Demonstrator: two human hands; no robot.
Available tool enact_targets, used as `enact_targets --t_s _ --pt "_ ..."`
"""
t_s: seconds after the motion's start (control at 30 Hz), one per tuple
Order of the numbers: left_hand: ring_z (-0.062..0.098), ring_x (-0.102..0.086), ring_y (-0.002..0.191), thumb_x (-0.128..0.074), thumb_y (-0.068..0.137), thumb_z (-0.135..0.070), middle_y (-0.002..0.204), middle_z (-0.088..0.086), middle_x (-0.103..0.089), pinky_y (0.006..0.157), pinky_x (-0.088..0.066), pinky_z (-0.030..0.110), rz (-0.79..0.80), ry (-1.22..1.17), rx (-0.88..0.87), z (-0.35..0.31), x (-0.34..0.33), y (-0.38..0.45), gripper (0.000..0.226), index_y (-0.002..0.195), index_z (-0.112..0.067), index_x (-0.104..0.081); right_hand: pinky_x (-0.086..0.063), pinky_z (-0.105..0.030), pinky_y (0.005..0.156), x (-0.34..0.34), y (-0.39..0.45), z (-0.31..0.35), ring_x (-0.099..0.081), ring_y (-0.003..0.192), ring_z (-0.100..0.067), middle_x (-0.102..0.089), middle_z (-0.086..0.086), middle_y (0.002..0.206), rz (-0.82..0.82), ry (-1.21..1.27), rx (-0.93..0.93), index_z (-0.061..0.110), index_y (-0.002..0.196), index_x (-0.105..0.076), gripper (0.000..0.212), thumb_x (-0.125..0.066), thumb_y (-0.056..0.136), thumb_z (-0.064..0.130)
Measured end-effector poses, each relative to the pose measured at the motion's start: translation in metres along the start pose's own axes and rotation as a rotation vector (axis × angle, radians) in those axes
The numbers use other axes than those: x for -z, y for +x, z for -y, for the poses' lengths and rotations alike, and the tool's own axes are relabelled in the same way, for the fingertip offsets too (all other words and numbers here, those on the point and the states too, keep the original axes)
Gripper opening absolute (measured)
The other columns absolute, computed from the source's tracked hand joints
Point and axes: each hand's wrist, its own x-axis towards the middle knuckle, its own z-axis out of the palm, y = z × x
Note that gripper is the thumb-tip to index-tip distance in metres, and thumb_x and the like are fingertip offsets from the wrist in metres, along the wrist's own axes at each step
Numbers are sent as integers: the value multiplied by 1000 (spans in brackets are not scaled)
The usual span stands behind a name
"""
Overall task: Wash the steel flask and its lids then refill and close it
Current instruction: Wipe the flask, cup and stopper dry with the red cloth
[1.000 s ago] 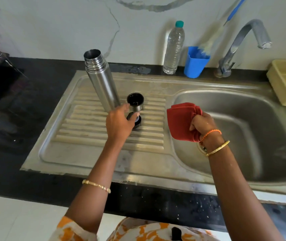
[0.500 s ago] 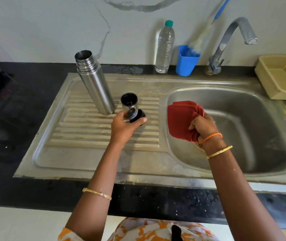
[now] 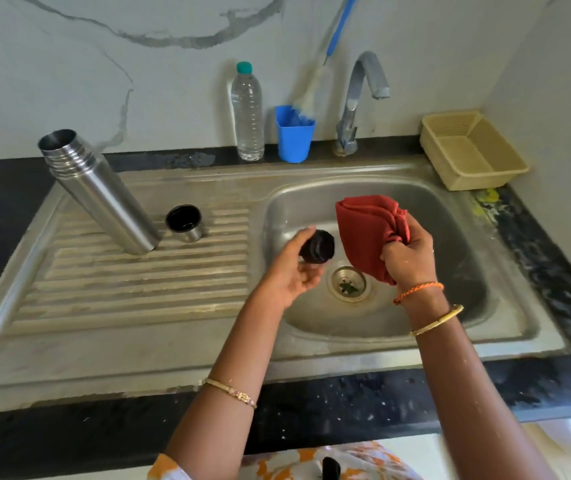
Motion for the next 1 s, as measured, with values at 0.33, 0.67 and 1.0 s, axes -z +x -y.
enact_targets --t_s 0.33,0.67,1.0 --pt "15 -66 76 -63 88 -3 80 3 -71 63 -57 23 39 146 -295 18 -46 25 8 93 -9 -63 -45 -20 91 23 -11 -26 -61 104 -14 -68 1 109 201 -373 565 11 109 -68 37 -48 77 9" --pt "17 -65 98 -69 78 10 104 3 -67 74 -56 22 127 247 -539 12 -46 22 44 115 -11 -61 -51 -45 93 17 49 -32 -64 107 -20 -70 -5 108 387 -82 190 8 104 -69 55 -48 64 -23" --pt "5 -69 71 -53 82 20 73 -8 -72 70 -57 22 122 192 -491 11 -44 32 35 95 -12 -62 -35 -28 107 18 16 -36 -47 125 -21 -55 -6 132 263 -445 611 12 122 -63 58 -60 68 -8"
